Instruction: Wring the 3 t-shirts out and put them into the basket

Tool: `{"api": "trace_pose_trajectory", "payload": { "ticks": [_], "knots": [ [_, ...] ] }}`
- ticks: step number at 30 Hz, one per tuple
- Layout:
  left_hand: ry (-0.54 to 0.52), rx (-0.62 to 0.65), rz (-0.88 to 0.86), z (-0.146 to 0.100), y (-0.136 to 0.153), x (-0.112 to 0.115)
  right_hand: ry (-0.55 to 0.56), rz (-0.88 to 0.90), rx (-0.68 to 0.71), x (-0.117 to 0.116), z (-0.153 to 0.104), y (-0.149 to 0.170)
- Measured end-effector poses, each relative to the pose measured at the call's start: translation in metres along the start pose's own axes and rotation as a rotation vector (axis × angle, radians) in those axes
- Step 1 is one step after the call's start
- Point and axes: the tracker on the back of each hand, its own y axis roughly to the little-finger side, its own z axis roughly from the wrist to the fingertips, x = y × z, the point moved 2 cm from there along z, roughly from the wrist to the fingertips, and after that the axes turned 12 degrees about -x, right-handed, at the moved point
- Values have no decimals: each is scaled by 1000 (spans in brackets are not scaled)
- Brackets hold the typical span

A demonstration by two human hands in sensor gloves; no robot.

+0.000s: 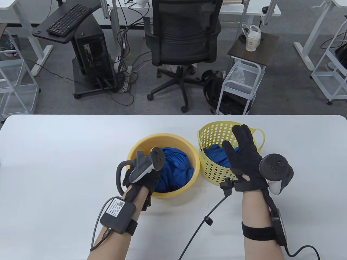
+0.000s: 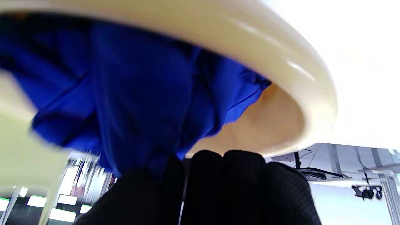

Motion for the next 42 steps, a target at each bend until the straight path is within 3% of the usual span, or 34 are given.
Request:
{"api": "trace_pose_trajectory", "payload": {
  "ticks": [6, 10, 11, 13, 15, 18, 22, 24, 28, 33, 37, 40, 42],
  "knots": [
    [70, 55, -487, -16, 41, -48, -35, -35, 21, -6, -3, -6],
    [85, 168, -917, -27, 59, -94, -306, -180, 75, -22, -6, -17],
    [97, 202, -1032, -30, 61, -105, -365, -235, 62, -29, -8, -19],
    [128, 284, -1190, -37, 62, -123, -370, -329, 64, -41, -11, -24],
    [150, 470, -1298, -48, 57, -148, -367, -510, 64, -60, -16, -29],
    [167, 670, -1315, -72, 45, -186, -431, -639, 92, -87, -23, -33],
    [162, 815, -1296, -108, 22, -227, -493, -682, 149, -114, -31, -37],
    [177, 885, -1285, -127, 9, -242, -516, -629, 176, -123, -33, -36],
    [258, 1002, -1247, -161, -16, -261, -775, -311, 220, -150, -44, -36],
    [267, 980, -1291, -157, -16, -256, -918, -17, 364, -167, -67, -64],
    [158, 857, -1421, -133, 23, -252, -966, -40, 301, -159, -69, -72],
    [14, 693, -1465, -110, 79, -249, -740, -37, 214, -130, -48, -63],
    [-127, 488, -1485, -99, 127, -239, -589, 40, 115, -100, -31, -52]
  ]
}}
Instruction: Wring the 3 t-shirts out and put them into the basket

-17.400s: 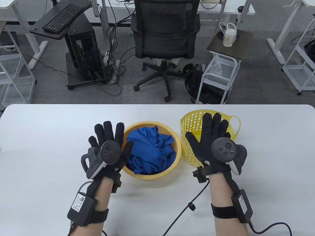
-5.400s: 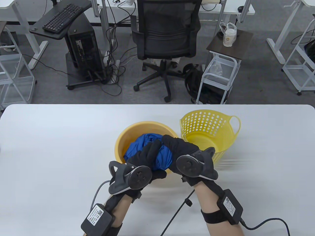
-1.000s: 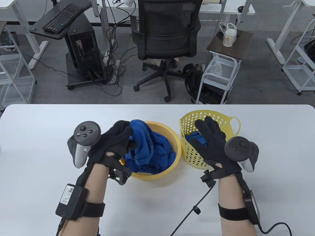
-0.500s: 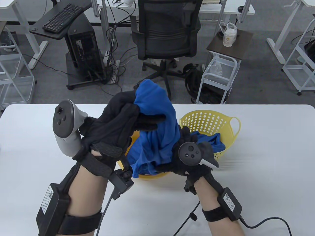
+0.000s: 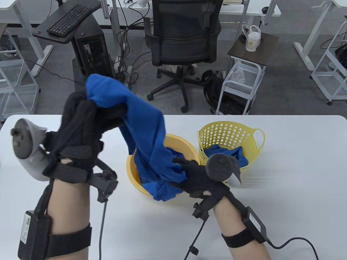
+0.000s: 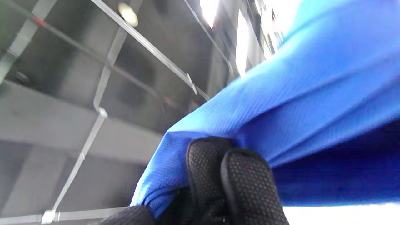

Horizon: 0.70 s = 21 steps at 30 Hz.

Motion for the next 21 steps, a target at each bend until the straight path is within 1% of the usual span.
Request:
{"api": "trace_pose_trajectory", "payload": {
  "ticks": [1, 2, 3, 4, 5, 6, 7, 8, 9, 10, 11, 13, 14, 15, 16, 18, 19, 21],
  "knots": [
    [-92, -48, 38, -4, 9, -21, 45, 86, -21, 18, -3, 6],
    [-189, -139, 115, -11, 21, -41, 84, 218, -45, 35, -8, 11],
    [-252, -206, 189, -15, 30, -51, 117, 300, -61, 44, -13, 13],
    [-327, -297, 333, -19, 44, -62, 174, 378, -83, 56, -20, 14],
    [-356, -384, 502, -22, 60, -67, 222, 412, -95, 65, -26, 12],
    [-363, -455, 633, -25, 75, -67, 264, 404, -115, 71, -31, 9],
    [-345, -489, 702, -25, 86, -63, 298, 377, -116, 75, -36, 6],
    [-306, -521, 749, -24, 98, -56, 309, 357, -107, 77, -37, 3],
    [-212, -547, 784, -23, 115, -41, 318, 326, -109, 78, -40, 0],
    [-116, -561, 816, -22, 131, -22, 298, 309, -121, 75, -40, -3],
    [-48, -565, 840, -22, 140, -8, 286, 301, -121, 73, -39, -4],
    [168, -557, 940, -24, 167, 43, 258, 316, -105, 66, -36, -8],
    [241, -542, 1002, -26, 176, 62, 247, 334, -96, 64, -36, -10],
    [333, -521, 1094, -28, 188, 87, 229, 362, -67, 60, -36, -14],
    [402, -505, 1149, -30, 198, 108, 204, 387, -32, 57, -36, -19],
    [437, -439, 1150, -30, 212, 137, 146, 461, 32, 49, -38, -30],
    [452, -412, 1122, -30, 217, 147, 129, 500, 51, 46, -40, -33],
    [457, -360, 1004, -28, 230, 167, 80, 641, 112, 34, -44, -45]
  ]
}}
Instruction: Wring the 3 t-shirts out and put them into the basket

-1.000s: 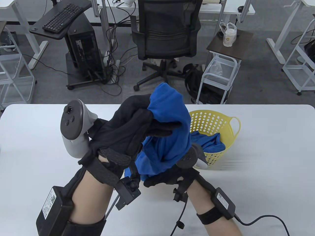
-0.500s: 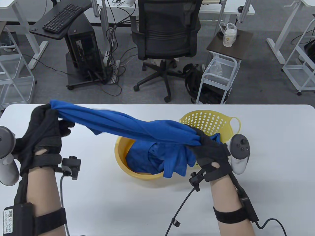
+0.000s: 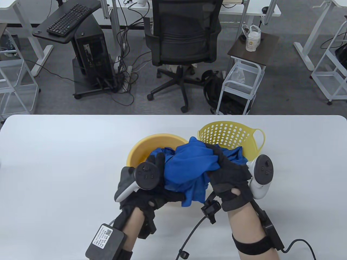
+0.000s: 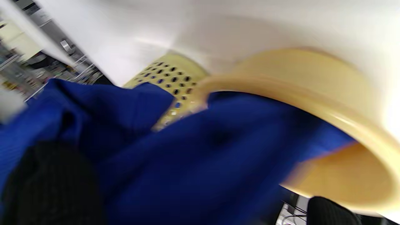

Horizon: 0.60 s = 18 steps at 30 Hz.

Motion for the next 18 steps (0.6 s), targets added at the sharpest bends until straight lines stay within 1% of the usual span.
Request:
{"api": "trace_pose_trajectory", "payload": {
  "ticks": [1, 2, 3, 5, 6, 8, 9, 10, 11, 12, 13, 14, 15, 16, 17, 18],
  "knots": [
    [-2, 31, -46, 4, -2, 4, -21, 41, 2, -6, -2, -1],
    [-30, 49, -143, 10, -2, 10, -44, 78, -3, -13, -5, -1],
    [-48, 54, -204, 14, -1, 13, -46, 84, 6, -16, -6, -1],
    [-121, 28, -413, 25, 10, 17, -48, 68, 47, -23, -9, -4],
    [-121, 53, -505, 30, 15, 18, -50, 60, 54, -24, -10, -5],
    [-50, 73, -687, 37, 27, 17, -37, 55, 81, -23, -12, -7],
    [-38, 93, -808, 38, 37, 13, -17, 61, 90, -21, -12, -8],
    [-43, 110, -876, 38, 43, 10, -5, 55, 94, -19, -12, -9],
    [-45, 155, -989, 37, 52, 4, 13, 25, 98, -16, -11, -8],
    [-21, 209, -1091, 36, 59, -2, 30, -6, 96, -13, -9, -5],
    [11, 240, -1144, 35, 61, -6, 45, -22, 92, -11, -7, -2],
    [70, 289, -1222, 31, 64, -10, 69, -40, 79, -7, -2, 4],
    [104, 323, -1266, 28, 65, -13, 84, -41, 60, -5, 1, 10],
    [132, 327, -1297, 24, 66, -16, 97, -27, 33, -2, 5, 16],
    [139, 310, -1278, 22, 66, -18, 100, -15, 20, -1, 6, 19],
    [120, 255, -1171, 20, 69, -20, 112, 25, -25, 3, 8, 22]
  ]
}}
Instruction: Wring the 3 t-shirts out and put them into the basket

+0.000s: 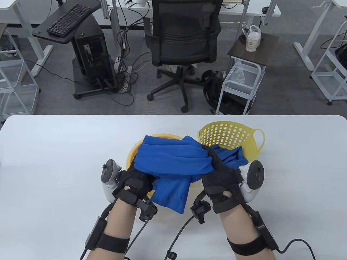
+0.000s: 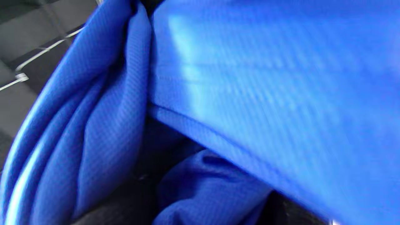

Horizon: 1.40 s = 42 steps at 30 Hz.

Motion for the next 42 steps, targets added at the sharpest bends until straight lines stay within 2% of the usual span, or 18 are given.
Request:
{"api": "trace_pose_trajectory", "payload": {
  "ticks": [3, 5, 7, 10, 13, 15, 17, 20, 23, 25, 26, 29, 30, 32, 34, 38, 40, 42],
  "knots": [
    [-117, -134, 503, 0, 5, -8, 34, 42, -69, 11, -2, -5],
    [-118, -190, 694, 3, 11, -6, 21, 37, -130, 16, -6, -6],
    [29, -195, 685, 9, 15, 8, 54, 67, -126, 20, -8, -8],
    [182, -167, 592, 9, 18, 33, 79, 60, -87, 22, -10, -13],
    [178, -135, 673, 11, 27, 59, -24, 91, -74, 9, -11, -13],
    [159, -120, 733, 13, 35, 76, -116, 171, -80, -10, -12, -10],
    [90, -124, 693, 15, 41, 80, -186, 180, -95, -27, -15, -7],
    [-25, -134, 493, 16, 47, 66, -235, 136, -67, -44, -17, -5],
    [32, -153, 182, 17, 51, 49, -206, 138, -1, -47, -17, -4],
    [48, -125, -17, 15, 46, 40, -155, 128, 43, -44, -17, -6],
    [38, -87, -68, 13, 39, 33, -67, 69, 104, -38, -18, -7],
    [-6, 52, -82, 1, 11, 15, 109, -64, 211, -28, -18, -9],
    [-28, 99, -75, -4, 2, 12, 130, -79, 210, -26, -17, -6],
    [-40, 223, -89, -15, -17, 11, 108, -48, 131, -25, -10, 6],
    [9, 332, -147, -21, -31, 20, 32, 34, -21, -31, -2, 26],
    [172, 338, -270, -20, -28, 40, -197, 102, -362, -51, 4, 65],
    [115, 328, -253, -19, -26, 36, -286, 149, -405, -51, 6, 71],
    [92, 334, -166, -19, -27, 30, -302, 240, -353, -47, 10, 68]
  ]
}}
